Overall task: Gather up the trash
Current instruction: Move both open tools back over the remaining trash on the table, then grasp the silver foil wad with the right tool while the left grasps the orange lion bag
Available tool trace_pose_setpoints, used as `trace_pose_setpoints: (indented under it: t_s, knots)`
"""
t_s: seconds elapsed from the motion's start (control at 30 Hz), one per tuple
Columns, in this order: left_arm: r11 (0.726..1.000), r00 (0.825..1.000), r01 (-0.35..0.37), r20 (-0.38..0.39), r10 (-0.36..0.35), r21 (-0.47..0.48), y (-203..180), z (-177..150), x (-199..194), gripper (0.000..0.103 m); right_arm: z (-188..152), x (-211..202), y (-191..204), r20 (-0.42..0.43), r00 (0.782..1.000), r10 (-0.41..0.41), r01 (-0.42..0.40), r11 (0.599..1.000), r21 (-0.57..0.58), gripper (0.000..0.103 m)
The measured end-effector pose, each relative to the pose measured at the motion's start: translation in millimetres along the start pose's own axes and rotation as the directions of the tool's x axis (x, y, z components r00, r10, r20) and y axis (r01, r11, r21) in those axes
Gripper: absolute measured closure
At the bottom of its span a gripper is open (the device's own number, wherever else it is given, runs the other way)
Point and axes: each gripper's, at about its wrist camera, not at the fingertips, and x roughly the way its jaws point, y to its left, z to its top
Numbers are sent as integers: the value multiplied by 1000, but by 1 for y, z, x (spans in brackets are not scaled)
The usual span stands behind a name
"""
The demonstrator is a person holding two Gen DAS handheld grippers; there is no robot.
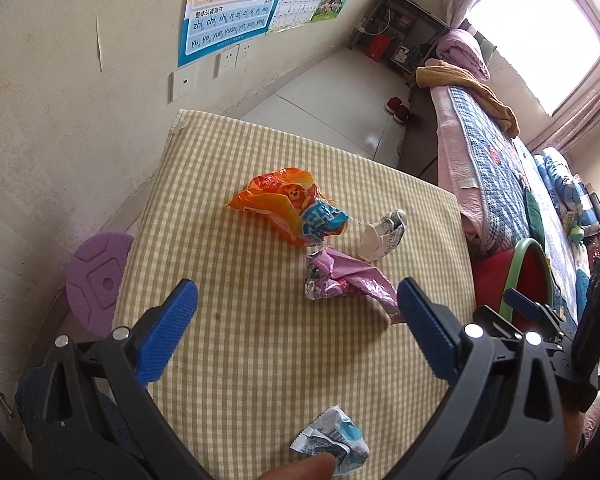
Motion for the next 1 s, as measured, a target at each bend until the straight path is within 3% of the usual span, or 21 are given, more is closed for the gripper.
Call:
trace_pose_setpoints:
  t_s: [0.67, 1.0]
  knots:
    - [996, 992, 20, -121, -31, -88, -1, 45, 106, 6, 40, 82, 10, -73, 997, 11, -11, 1000, -7, 7]
    - [991, 987, 2, -161, -23, -132, 5, 53, 142, 6, 56, 128, 8, -112, 994, 17, -16, 1000, 13, 7]
